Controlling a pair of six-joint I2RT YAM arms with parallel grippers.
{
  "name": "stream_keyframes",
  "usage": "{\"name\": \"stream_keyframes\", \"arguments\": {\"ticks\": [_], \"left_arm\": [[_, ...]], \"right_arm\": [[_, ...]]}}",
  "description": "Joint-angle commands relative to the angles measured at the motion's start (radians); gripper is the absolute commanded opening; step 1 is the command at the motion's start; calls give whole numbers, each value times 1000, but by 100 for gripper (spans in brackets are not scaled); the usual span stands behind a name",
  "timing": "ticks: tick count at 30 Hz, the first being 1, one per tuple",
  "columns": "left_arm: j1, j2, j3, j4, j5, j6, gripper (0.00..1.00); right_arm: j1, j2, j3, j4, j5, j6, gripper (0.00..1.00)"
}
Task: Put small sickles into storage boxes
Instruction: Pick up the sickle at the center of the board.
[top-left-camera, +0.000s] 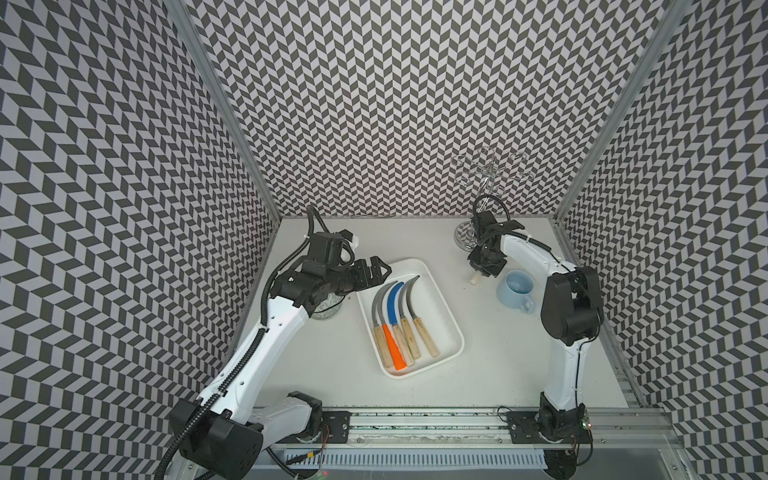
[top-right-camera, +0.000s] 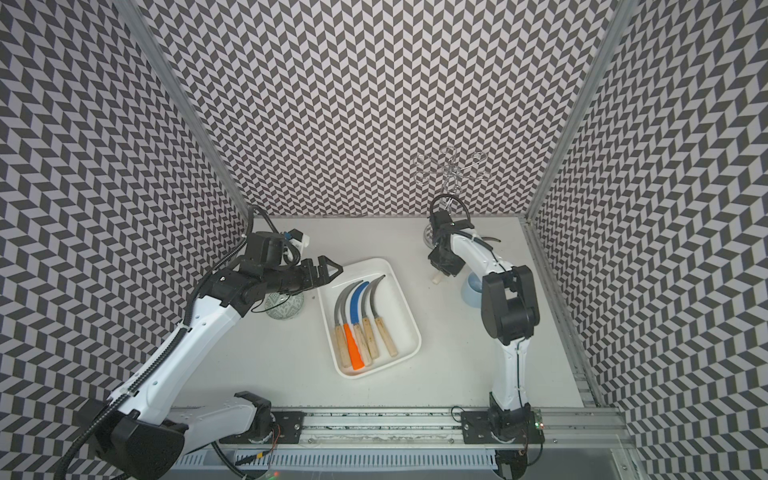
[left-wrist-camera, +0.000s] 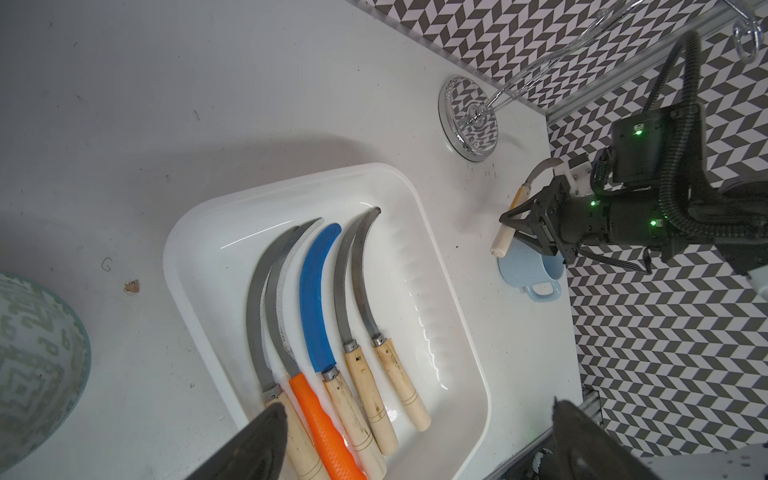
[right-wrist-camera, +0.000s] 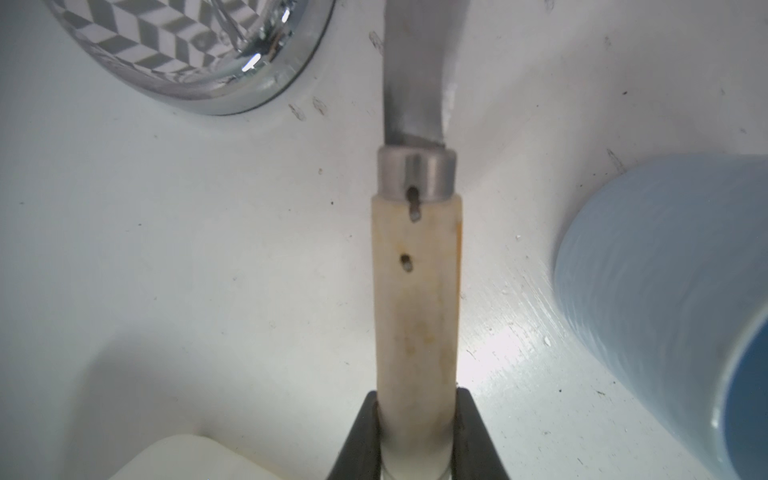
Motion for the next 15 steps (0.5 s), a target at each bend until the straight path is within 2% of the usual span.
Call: {"name": "stream_keyframes", "arguments": {"ticks": [1, 5, 15], "left_arm": [[-11, -31, -12, -2, -5, -9, 100], [-22, -52, -22, -36, -48, -9, 100], [-58, -125, -67, -63, -54, -32, 100]], "right_arm": [[30, -85, -34, -27, 25, 32, 0], [66, -160, -100, -22, 1, 62, 0], [193, -369, -223, -56, 23, 133, 0]]}}
